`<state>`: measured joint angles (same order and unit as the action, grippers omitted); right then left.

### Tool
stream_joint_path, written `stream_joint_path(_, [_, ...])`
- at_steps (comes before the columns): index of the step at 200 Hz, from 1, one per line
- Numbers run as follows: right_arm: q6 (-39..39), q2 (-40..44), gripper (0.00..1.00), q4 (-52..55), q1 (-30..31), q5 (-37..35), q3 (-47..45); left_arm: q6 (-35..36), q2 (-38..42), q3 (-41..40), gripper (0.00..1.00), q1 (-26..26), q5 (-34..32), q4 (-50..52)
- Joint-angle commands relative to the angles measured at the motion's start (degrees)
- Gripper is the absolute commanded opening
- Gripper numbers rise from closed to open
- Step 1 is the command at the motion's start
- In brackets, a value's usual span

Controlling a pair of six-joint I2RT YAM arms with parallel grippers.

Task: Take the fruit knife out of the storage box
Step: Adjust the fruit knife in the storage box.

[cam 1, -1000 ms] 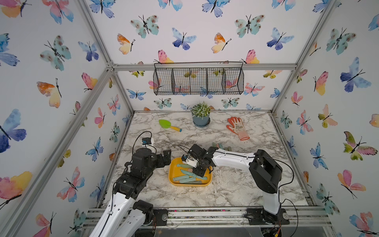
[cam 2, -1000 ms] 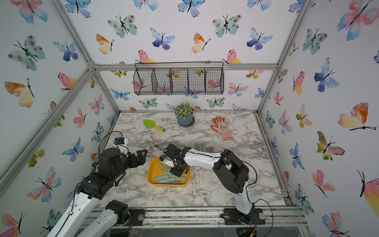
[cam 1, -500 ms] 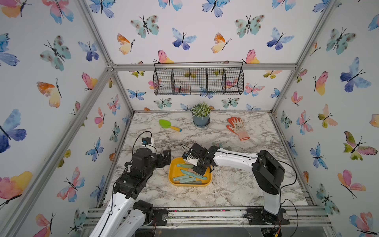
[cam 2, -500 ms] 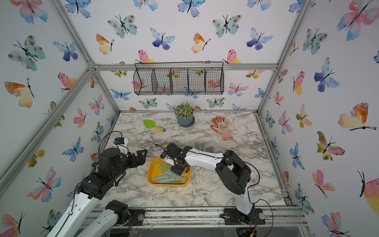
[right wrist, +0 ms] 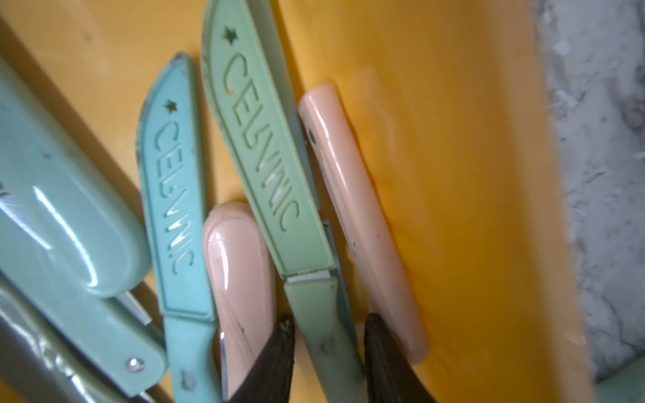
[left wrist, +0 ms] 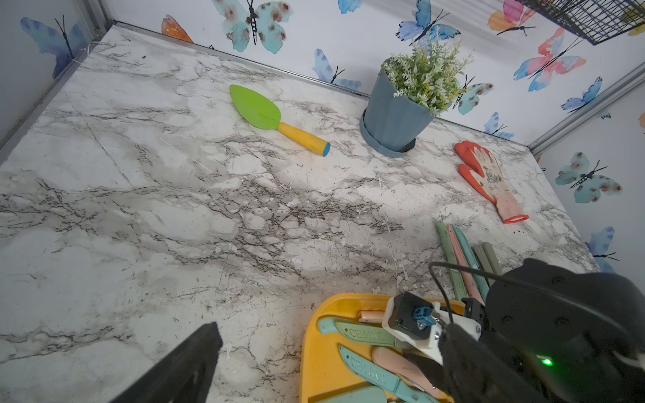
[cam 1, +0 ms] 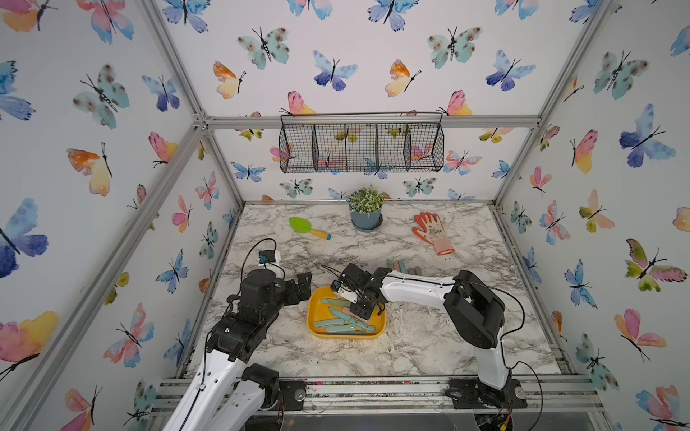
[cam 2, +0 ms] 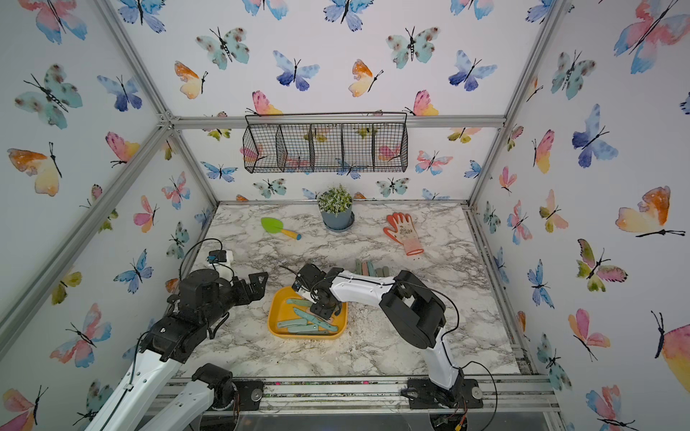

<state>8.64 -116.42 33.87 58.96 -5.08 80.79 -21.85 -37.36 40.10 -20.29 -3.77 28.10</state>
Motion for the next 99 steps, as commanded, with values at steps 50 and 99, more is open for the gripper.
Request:
stream_joint_path(50, [-0.4,0.6,0.23,0.6,0.3,1.7,0.0,0.6,0.4,-0.2,0.98,0.2,-0.9,-0.1])
stream_joint_path(99, [-1.3,3.9,0.20,0.4,0.3,2.8,-0.3,0.6,0.5,-0.1,0.98,0.2,-0.8,-0.2])
